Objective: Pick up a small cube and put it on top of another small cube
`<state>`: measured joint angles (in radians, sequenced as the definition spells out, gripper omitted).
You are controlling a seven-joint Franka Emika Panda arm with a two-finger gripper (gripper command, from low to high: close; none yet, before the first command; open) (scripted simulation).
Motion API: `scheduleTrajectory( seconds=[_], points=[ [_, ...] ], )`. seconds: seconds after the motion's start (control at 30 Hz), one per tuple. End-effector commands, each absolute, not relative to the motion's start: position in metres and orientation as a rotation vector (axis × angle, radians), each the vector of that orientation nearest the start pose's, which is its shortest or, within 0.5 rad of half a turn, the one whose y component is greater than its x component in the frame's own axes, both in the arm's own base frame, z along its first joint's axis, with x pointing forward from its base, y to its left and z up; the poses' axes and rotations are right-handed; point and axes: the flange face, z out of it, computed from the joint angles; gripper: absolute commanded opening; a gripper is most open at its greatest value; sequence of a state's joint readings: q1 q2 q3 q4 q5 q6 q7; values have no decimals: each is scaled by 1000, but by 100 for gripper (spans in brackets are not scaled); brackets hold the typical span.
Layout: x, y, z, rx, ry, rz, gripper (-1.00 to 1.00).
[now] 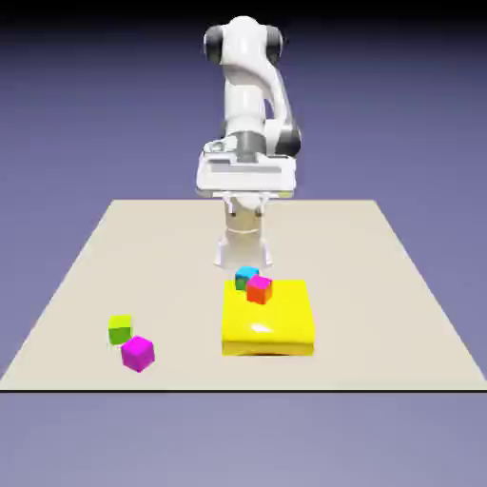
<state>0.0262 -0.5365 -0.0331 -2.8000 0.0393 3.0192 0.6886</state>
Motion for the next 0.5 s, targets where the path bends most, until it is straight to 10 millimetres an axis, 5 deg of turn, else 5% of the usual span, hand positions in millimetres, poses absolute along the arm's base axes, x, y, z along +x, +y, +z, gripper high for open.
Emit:
scheduleTrajectory(
  seconds=[0.0, 0.23, 0.47],
  points=[
    [399, -14, 438, -2523, 977, -940, 0],
    [417, -71, 364, -2616, 1037, -619, 0],
    [413, -123, 289, -2658, 1064, -344, 0]
  ],
)
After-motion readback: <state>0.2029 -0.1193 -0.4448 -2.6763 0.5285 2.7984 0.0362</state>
